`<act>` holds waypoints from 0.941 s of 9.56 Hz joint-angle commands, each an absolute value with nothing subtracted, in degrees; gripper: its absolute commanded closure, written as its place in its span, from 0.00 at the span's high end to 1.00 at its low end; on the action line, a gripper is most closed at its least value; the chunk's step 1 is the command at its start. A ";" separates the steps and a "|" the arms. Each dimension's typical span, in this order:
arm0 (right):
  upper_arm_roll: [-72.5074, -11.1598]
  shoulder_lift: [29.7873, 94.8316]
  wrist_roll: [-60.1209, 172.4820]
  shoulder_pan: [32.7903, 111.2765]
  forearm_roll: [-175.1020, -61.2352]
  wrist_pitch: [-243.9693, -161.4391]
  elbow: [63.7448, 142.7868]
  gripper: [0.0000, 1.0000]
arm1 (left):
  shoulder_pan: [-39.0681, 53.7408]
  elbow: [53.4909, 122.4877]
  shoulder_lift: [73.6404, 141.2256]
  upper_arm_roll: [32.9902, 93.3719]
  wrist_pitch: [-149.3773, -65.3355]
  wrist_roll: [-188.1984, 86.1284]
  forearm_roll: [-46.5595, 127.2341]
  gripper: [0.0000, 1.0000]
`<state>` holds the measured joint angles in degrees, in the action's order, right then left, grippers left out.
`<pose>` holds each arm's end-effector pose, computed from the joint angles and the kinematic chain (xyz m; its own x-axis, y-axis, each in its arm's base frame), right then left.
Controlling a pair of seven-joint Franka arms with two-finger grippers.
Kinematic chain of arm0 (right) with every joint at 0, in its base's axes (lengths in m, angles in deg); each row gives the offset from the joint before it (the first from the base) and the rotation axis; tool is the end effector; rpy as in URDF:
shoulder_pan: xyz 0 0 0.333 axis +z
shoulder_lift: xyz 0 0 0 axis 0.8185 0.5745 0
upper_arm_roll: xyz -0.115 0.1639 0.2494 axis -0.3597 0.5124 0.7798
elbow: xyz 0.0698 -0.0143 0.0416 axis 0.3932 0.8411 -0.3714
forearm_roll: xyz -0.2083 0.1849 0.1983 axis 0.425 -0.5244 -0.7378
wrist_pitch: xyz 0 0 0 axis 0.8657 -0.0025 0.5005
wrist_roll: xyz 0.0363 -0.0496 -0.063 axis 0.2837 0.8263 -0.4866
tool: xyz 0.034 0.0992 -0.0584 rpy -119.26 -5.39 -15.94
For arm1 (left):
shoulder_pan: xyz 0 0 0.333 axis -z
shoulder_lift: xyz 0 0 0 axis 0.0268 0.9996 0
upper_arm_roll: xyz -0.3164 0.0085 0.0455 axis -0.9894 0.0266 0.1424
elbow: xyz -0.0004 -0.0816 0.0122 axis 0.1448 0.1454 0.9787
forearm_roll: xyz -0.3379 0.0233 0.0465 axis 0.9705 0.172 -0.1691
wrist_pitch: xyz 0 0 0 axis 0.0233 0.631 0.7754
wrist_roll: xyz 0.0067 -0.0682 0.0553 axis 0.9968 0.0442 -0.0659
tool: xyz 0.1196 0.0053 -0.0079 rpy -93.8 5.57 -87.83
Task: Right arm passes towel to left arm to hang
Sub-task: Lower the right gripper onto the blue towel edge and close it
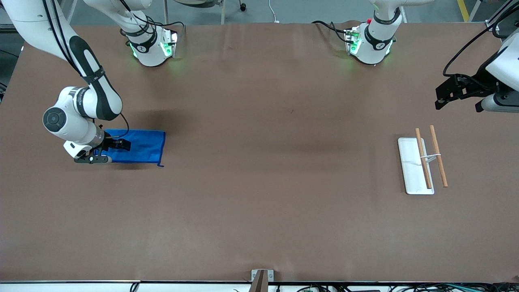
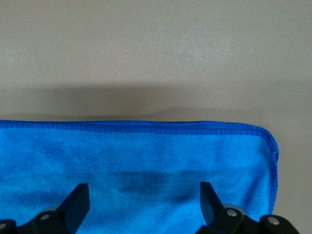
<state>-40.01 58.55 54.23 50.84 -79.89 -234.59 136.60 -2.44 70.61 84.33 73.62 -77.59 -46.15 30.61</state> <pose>0.4886 -0.0665 0.2258 0.9964 0.0093 -0.0842 0.0112 -0.9997 0.0225 0.5088 -0.0580 0.6458 0.9948 -0.0917 0.0434 -0.0916 -0.9958 -0.0055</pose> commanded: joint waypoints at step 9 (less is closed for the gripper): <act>-39.46 59.06 53.74 50.01 -79.83 -241.16 141.44 0.30 | -2.51 70.63 85.59 73.51 -77.03 -45.55 29.68 1.00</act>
<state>-40.00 59.15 54.10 50.83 -79.89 -240.44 140.16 -2.47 70.61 84.33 73.64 -77.59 -46.15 30.61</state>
